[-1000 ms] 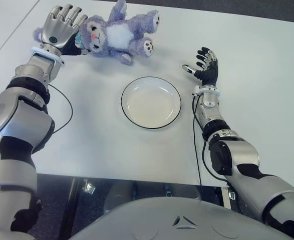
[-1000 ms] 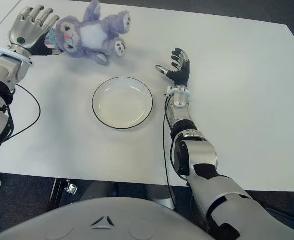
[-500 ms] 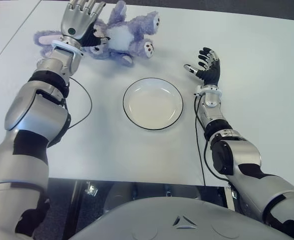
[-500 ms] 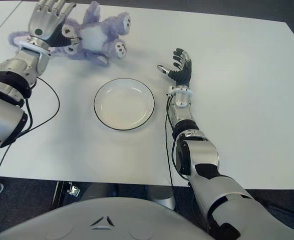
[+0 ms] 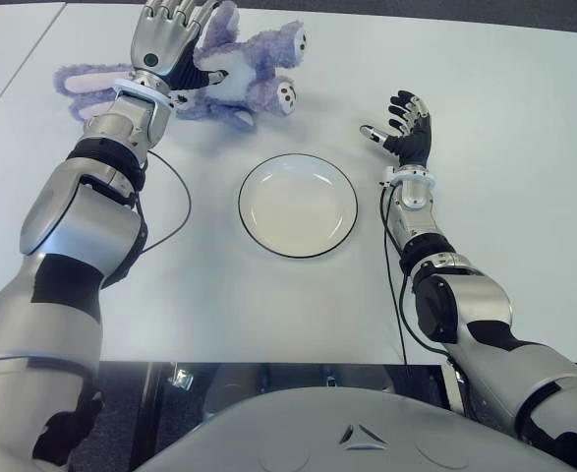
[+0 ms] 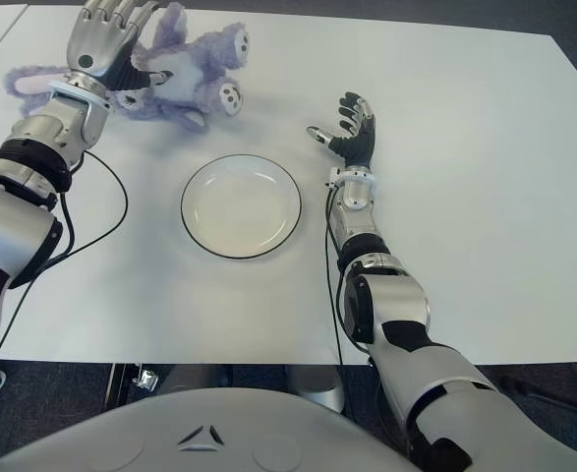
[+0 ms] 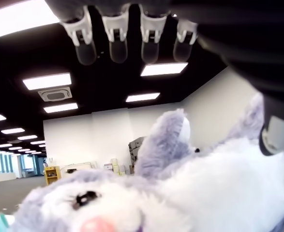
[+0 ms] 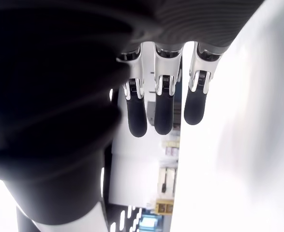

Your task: Put the doll into the plate.

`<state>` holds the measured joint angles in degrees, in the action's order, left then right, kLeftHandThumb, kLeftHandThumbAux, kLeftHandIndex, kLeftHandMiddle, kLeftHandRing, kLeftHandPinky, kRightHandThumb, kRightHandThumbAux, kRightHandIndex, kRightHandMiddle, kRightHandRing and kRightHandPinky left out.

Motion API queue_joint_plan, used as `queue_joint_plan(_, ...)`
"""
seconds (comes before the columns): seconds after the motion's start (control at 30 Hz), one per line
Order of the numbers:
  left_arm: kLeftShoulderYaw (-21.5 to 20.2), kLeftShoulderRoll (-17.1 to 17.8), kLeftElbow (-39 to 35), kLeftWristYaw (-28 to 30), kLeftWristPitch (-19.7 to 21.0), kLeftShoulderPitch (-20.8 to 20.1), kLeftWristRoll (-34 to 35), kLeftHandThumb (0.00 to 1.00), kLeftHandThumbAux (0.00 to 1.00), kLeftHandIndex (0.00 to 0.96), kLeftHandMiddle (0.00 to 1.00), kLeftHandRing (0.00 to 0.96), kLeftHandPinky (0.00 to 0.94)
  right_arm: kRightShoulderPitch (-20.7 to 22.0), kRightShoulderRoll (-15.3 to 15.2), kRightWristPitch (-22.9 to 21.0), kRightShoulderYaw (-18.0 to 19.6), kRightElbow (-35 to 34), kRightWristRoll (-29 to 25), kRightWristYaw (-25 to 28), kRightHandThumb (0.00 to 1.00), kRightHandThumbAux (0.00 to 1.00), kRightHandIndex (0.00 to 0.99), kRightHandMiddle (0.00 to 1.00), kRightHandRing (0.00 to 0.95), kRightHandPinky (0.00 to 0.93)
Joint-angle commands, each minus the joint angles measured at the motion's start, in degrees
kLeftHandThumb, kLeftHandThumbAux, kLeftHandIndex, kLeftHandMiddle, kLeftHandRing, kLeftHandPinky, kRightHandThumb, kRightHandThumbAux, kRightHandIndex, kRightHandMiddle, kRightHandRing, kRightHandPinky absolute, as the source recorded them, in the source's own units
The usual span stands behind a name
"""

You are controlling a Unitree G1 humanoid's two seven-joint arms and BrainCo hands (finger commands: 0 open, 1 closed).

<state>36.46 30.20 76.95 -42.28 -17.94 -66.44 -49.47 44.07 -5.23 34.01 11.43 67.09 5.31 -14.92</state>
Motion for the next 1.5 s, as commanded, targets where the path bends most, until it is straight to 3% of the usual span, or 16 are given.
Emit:
queue_joint_plan(0.03, -0.7, -2.5, 0.9, 4.4, -1.5, 0.6, 1.1, 0.166, 0.469, 0.000, 0.000, 0.000, 0.000, -18.8, 2.9, -5.6, -0.6, 10.3, 0.9, 0.1, 0.001, 0.993, 0.210, 0.259, 0.229, 0.249)
queue_joint_plan(0.53, -1.1, -3.8, 2.0, 11.2, -2.3, 2.5, 1.8, 0.096, 0.492, 0.000, 0.000, 0.000, 0.001, -19.3, 2.5, -5.2, -0.7, 10.2, 1.0, -0.4, 0.005, 0.998, 0.225, 0.275, 0.244, 0.248)
queue_joint_plan(1.03, -2.3, -4.1, 2.1, 19.4, -3.7, 4.7, 4.3, 0.096, 0.539, 0.012, 0.000, 0.000, 0.040, -19.6, 2.1, -4.7, -0.9, 10.2, 1.3, -1.2, 0.008, 0.998, 0.228, 0.282, 0.250, 0.253)
queue_joint_plan(1.3, -0.7, -6.0, 2.2, 21.5, -3.8, 5.9, 3.0, 0.046, 0.549, 0.020, 0.000, 0.000, 0.040, -19.7, 2.1, -4.5, -0.8, 10.1, 1.1, -1.2, 0.014, 0.998, 0.225, 0.280, 0.250, 0.256)
queue_joint_plan(1.4, 0.0, -7.1, 2.1, 23.4, -4.0, 5.5, 2.4, 0.016, 0.537, 0.026, 0.000, 0.013, 0.032, -19.7, 2.1, -4.4, -1.0, 10.1, 1.3, -1.5, 0.014, 0.998, 0.231, 0.284, 0.256, 0.260)
queue_joint_plan(1.5, 0.5, -7.6, 2.0, 25.2, -4.4, 4.9, 2.0, 0.005, 0.536, 0.026, 0.000, 0.102, 0.040, -19.7, 2.1, -4.4, -1.2, 10.1, 1.5, -1.8, 0.012, 0.997, 0.237, 0.287, 0.259, 0.259)
